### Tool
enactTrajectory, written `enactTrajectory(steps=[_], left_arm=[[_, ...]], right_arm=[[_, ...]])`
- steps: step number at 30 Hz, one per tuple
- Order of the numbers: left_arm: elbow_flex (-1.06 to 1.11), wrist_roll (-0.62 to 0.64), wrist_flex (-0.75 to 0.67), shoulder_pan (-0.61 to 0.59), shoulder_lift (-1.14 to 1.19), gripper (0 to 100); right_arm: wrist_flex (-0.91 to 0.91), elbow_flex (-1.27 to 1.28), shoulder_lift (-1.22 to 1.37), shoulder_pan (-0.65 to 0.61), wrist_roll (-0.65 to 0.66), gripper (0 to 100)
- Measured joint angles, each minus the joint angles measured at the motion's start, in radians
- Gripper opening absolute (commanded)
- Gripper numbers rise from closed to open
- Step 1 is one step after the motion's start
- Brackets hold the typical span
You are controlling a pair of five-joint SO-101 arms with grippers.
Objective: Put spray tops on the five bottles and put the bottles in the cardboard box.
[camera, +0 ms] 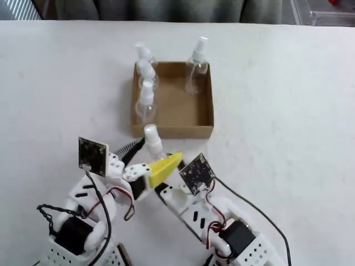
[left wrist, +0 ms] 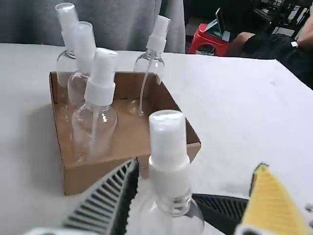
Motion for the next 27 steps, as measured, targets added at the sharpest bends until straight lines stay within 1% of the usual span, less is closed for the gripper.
enactTrajectory(steps=[6,9,11,17,21,22,24,27], left_arm=[[0.0,0.002,0.0,-0.04,0.0,35],[0.0,0.002,0.002,-0.044,-0.038,35],[-0.023,0.021,0.034,-0.044,-0.058,35],[-0.164,0.057,0.196,-0.046,-0.063,35],[-0.183,0.057,0.215,-0.046,-0.064,34],[-0.184,0.057,0.215,-0.046,-0.064,32],[-0.186,0.057,0.215,-0.046,-0.064,25],[-0.186,0.057,0.209,-0.089,-0.064,7]], right_arm=[[0.0,0.0,0.0,0.0,0.0,1.6],[0.0,0.0,0.0,0.0,0.0,1.6],[0.0,0.0,0.0,0.012,0.0,1.6],[0.0,0.0,0.0,0.054,0.0,1.6],[0.0,0.0,0.0,0.049,0.0,1.6],[0.0,0.0,0.0,0.051,0.0,1.6],[0.0,0.0,0.0,0.055,0.0,1.6],[0.0,0.0,0.0,0.051,0.0,1.6]])
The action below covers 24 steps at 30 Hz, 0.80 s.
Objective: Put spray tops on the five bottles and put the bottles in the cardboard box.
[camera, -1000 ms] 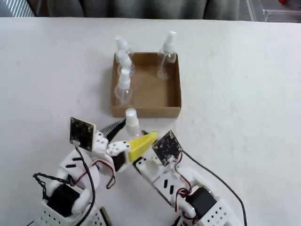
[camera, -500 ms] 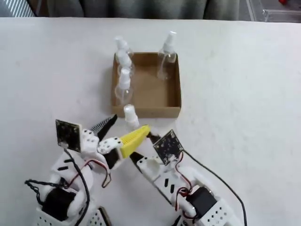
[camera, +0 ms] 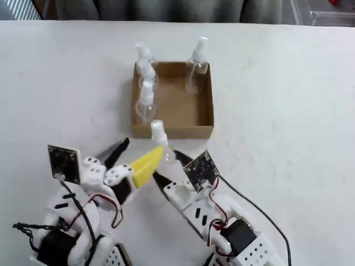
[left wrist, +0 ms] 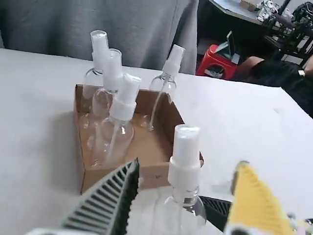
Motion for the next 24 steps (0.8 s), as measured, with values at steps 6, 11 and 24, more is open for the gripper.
enactTrajectory(steps=[6,11,24], left_arm=[[0.0,0.014,-0.118,-0.13,0.0,5],[0.0,0.117,-0.199,-0.201,0.0,2],[0.025,0.126,-0.342,-0.143,0.316,2]], right_arm=[[0.0,0.0,0.0,0.002,0.0,1.6],[0.0,0.0,0.0,0.002,0.0,1.6],[0.0,0.0,0.0,0.002,0.0,1.6]])
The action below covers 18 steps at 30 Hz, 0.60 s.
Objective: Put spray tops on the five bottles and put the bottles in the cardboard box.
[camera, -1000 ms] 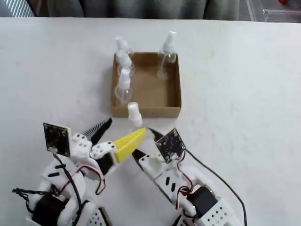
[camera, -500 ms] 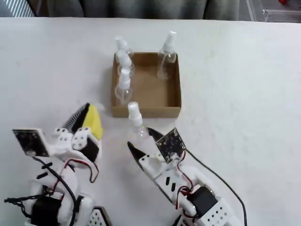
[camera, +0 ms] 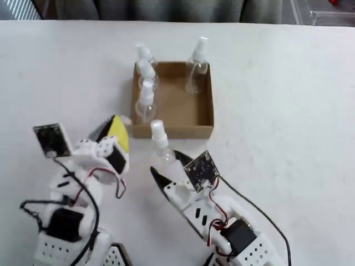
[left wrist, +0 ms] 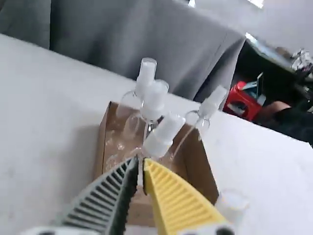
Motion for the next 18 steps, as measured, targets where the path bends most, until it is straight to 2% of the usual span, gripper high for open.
enactTrajectory(steps=[6,12,18], left_arm=[[-0.032,0.006,-0.006,0.068,0.164,2],[-0.037,0.052,-0.006,0.087,0.129,2],[-0.026,0.005,0.052,0.184,0.003,2]], right_arm=[[0.0,0.0,0.0,-0.034,0.0,1.6],[0.0,0.0,0.0,-0.068,0.0,1.6],[0.0,0.0,0.0,-0.066,0.0,1.6]])
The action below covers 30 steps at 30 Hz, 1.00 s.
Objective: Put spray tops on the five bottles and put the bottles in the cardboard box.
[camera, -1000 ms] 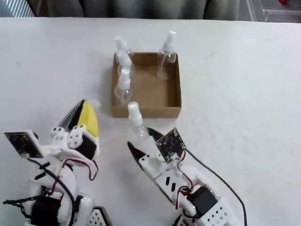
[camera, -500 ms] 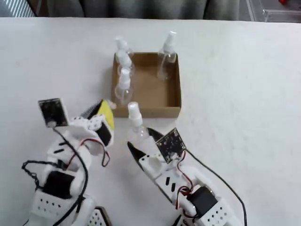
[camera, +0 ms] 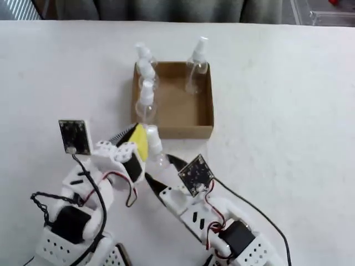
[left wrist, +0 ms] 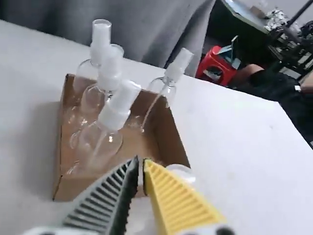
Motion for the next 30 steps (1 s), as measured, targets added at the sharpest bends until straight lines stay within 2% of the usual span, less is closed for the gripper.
enactTrajectory(steps=[7,12,15,22,26,30], left_arm=[[0.008,-0.002,0.098,0.031,-0.14,2],[0.008,-0.003,0.098,0.021,-0.16,2],[0.008,-0.002,0.094,-0.043,-0.161,2],[-0.048,-0.002,0.081,-0.275,-0.161,2],[-0.089,-0.002,0.123,-0.304,-0.163,2],[-0.129,-0.057,0.267,-0.319,-0.183,2]], right_arm=[[0.0,0.0,0.0,-0.002,0.0,1.6],[0.0,0.0,0.0,0.0,0.0,1.6],[0.0,0.0,0.0,-0.002,0.0,1.6],[0.0,0.0,0.0,0.0,0.0,1.6],[-0.005,0.0,0.0,0.0,0.0,1.6],[-0.064,0.0,0.0,0.037,0.003,1.6]])
